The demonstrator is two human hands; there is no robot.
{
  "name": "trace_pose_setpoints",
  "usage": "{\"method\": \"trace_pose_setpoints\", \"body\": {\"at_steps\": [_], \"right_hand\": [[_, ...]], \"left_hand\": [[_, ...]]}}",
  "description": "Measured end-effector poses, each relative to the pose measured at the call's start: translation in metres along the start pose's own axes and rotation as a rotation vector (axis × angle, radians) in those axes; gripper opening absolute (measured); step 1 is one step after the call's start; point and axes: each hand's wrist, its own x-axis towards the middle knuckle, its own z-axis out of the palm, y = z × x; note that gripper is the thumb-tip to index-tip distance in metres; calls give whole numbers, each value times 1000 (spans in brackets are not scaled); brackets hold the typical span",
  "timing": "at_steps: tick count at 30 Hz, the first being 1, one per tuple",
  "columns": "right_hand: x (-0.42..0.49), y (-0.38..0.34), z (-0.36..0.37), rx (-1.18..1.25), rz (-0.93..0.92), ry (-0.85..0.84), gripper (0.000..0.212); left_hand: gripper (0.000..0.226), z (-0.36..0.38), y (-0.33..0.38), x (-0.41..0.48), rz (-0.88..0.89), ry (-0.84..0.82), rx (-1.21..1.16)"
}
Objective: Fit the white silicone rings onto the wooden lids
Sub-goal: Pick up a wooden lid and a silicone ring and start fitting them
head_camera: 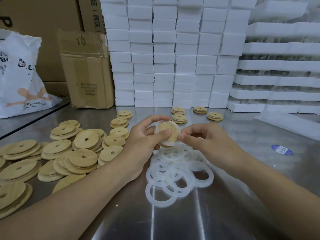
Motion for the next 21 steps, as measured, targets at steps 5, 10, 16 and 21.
{"method": "trace_pose_setpoints", "body": {"at_steps": [5, 10, 16, 21], "right_hand": [[0, 1, 0, 43, 54, 10, 17], [1, -2, 0, 135, 109, 64, 20], [0, -3, -2, 106, 139, 12, 16], [0, -3, 0, 195, 143, 68, 15]], "left_hand": [[30, 0, 0, 0, 8, -7, 1], [35, 1, 0, 0, 25, -46, 27], [36, 3, 1, -2, 48, -80, 28], [38, 7, -1, -3, 99, -34, 89]]}}
